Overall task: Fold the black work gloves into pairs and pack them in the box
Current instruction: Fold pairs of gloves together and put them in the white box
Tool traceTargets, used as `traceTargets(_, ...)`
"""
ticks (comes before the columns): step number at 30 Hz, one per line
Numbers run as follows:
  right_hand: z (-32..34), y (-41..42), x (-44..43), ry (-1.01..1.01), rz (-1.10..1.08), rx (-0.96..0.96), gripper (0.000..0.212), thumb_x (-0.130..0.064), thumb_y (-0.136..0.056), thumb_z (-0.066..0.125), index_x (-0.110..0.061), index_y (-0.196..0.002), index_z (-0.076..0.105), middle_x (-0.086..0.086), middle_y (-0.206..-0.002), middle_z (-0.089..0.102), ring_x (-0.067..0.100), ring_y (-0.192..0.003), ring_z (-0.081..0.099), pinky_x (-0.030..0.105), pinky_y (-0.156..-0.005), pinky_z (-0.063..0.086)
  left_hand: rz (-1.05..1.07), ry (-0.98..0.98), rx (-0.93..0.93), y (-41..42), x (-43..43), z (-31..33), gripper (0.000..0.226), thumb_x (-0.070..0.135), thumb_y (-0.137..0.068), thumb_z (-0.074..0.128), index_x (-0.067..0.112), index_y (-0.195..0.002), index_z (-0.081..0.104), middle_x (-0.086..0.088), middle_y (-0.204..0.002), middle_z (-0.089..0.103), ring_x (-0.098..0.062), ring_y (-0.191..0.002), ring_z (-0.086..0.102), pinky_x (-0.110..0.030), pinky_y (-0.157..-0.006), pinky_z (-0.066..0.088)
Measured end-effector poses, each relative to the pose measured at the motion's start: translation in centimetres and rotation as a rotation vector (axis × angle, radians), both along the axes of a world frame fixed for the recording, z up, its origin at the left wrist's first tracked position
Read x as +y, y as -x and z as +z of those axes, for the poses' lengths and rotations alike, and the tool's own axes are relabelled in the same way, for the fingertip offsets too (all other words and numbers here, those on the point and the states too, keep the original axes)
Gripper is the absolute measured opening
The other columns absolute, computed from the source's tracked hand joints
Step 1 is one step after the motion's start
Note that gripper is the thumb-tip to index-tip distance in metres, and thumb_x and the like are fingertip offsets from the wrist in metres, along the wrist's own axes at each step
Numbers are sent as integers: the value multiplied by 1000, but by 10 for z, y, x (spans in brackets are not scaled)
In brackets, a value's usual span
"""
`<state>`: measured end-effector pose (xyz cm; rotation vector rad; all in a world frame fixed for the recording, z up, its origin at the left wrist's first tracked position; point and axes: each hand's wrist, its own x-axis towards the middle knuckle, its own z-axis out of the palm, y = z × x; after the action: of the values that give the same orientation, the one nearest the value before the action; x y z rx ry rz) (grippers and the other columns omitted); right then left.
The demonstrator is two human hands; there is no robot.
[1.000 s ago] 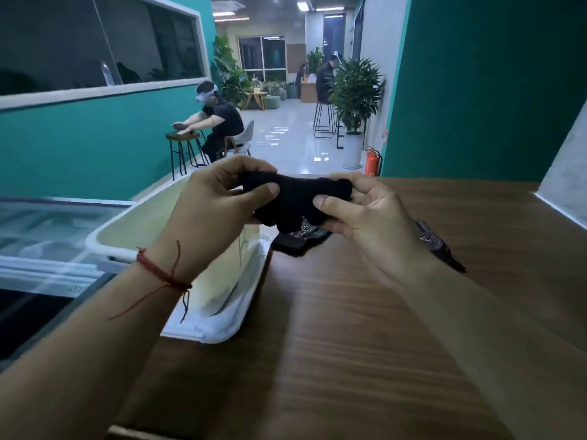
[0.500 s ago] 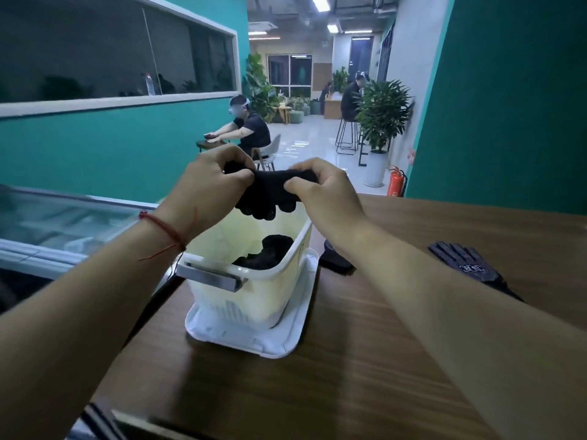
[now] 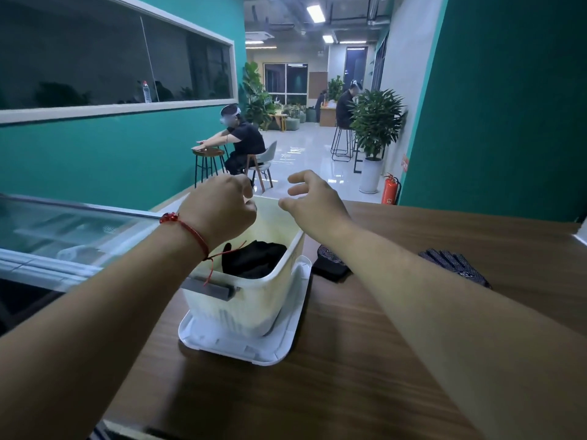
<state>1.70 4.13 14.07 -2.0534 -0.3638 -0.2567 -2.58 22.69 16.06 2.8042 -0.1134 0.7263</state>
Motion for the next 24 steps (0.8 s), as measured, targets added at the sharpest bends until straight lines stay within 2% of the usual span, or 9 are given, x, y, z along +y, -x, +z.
traceTargets(7, 3, 11, -55, -52, -59, -5, 40, -31, -96, 72, -30, -134, 58, -10, -122, 66, 10, -104, 66, 22, -74, 48, -92, -13, -1, -4, -50, 8, 21, 20, -98, 61, 22, -116, 72, -5, -121, 72, -26, -107, 66, -39, -92, 59)
traceTargets(13, -1, 10, -105, -64, -123, -16, 40, -31, -94, 74, -32, -131, 59, -11, -120, 68, 13, -107, 68, 34, -88, 57, -183, -22, -5, -17, -109, 5, 25, 20, -96, 63, 19, -120, 72, -5, -122, 72, -25, -109, 66, -38, -95, 58)
traceTargets(18, -19, 16, -165, -85, -182, -22, 37, -29, -94, 73, -32, -129, 63, -14, -117, 69, 7, -106, 68, 33, -89, 58, -220, 19, 73, -32, -159, -28, 27, 15, -94, 64, 15, -118, 75, -7, -118, 74, -26, -109, 68, -37, -95, 57)
traceTargets(21, -42, 21, -198, -94, -241, -20, 32, -28, -92, 74, -33, -123, 66, -15, -113, 71, 6, -105, 69, 36, -91, 61, -201, 11, 136, -39, -187, -59, 21, 15, -95, 62, 9, -109, 76, -14, -111, 75, -34, -109, 67, -35, -87, 54)
traceTargets(22, -51, 24, -208, -77, -260, -17, 30, -28, -93, 74, -33, -122, 68, -15, -112, 72, 5, -105, 69, 36, -91, 61, -199, -1, 162, -39, -198, -69, 22, 17, -98, 61, 6, -110, 76, -16, -112, 74, -36, -110, 66, -36, -86, 50)
traceTargets(24, -72, 26, -227, 4, -296, -6, 25, -27, -95, 74, -33, -119, 71, -18, -108, 71, 4, -104, 68, 24, -86, 57, -203, -11, 207, -41, -214, -91, 26, 19, -104, 56, 2, -116, 73, -20, -119, 71, -39, -116, 62, -35, -89, 42)
